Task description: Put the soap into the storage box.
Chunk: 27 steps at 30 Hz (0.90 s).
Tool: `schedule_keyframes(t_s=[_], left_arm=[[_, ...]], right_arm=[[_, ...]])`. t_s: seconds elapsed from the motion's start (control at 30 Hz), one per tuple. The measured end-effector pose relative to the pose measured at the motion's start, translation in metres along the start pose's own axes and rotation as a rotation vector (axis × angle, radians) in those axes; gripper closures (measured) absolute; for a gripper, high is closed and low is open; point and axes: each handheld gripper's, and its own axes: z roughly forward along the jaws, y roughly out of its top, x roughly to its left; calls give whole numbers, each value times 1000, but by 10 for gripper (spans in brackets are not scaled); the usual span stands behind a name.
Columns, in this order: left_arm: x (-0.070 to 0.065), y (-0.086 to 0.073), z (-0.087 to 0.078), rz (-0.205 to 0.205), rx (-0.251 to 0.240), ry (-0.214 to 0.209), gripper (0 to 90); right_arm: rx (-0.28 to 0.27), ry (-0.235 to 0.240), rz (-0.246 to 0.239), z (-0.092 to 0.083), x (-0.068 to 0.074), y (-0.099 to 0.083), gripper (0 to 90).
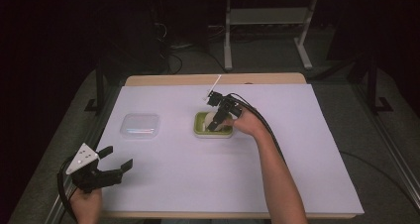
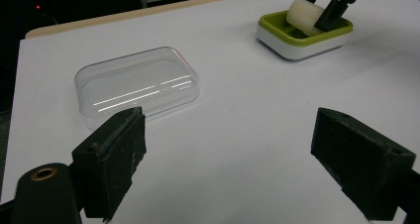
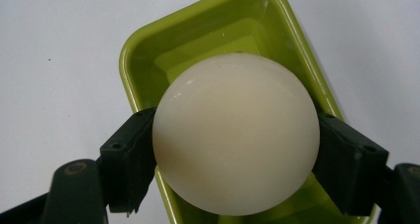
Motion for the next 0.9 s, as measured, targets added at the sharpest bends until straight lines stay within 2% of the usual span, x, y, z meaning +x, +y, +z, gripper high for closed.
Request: schedule_keyframes(t_s=[0.53,0.57,0.6,0.67,0.77,0.9], left_arm=[[0,0,0,-2,-1,-1,132],[0,0,0,-4,-1,-1,133],[0,0,0,-2,1,-2,133],[0,0,1,-4,0,-3,133],[-1,0,1,0,-2,-3,132],[-2,0,1,2,6,-5,132]], right_arm=[[10,-11,17,0,-3,-2,235],[-19,-3,18,-4,-3,-2,252],[-19,-3,18,-4,-3,-2,252],[-70,-6,22,-12,-2,-1,311],[-79,-18,6,-18,0,-1,302],[-60,0,28,-19,-3,-5,270]])
